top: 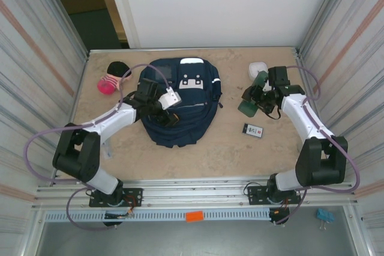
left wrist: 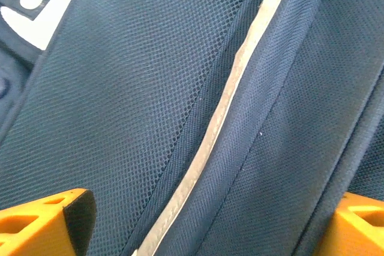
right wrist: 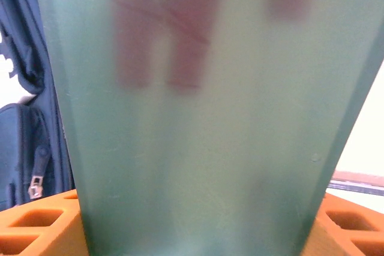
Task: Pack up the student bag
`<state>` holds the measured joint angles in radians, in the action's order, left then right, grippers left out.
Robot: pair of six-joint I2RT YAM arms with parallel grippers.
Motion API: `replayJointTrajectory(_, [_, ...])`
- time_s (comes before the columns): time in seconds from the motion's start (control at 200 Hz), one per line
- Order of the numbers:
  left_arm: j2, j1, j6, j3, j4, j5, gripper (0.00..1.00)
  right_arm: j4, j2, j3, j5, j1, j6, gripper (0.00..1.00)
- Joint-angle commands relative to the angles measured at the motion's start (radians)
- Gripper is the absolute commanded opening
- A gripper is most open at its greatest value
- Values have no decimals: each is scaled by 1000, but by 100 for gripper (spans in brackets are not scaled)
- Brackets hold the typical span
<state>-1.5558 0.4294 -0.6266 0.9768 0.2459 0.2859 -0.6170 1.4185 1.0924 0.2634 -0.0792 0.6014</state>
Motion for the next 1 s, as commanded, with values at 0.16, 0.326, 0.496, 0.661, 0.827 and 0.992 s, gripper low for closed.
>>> replayJointTrajectory(0.16, [-5, -8, -22, 62, -13, 37, 22, 57, -97, -24, 53, -13, 17, 49])
replayJointTrajectory(0.326, [134, 20, 149, 69, 59, 64, 0, 67, -131, -52, 75, -10, 18, 49])
replayJointTrajectory(0.496, [280, 103, 326, 33, 101, 31, 0, 108, -107, -46, 143, -5, 23, 49])
replayJointTrajectory(0.661, [357, 156, 565, 34, 113, -24, 0, 112, -84, -2, 194, -5, 17, 49])
replayJointTrajectory(0.827, [356, 156, 650, 103, 130, -68, 0, 78, -105, 17, 272, -17, 9, 49])
replayJointTrajectory(0.992, [304, 126, 660, 212, 161, -17, 0, 62, -202, -44, 279, -99, 62, 48])
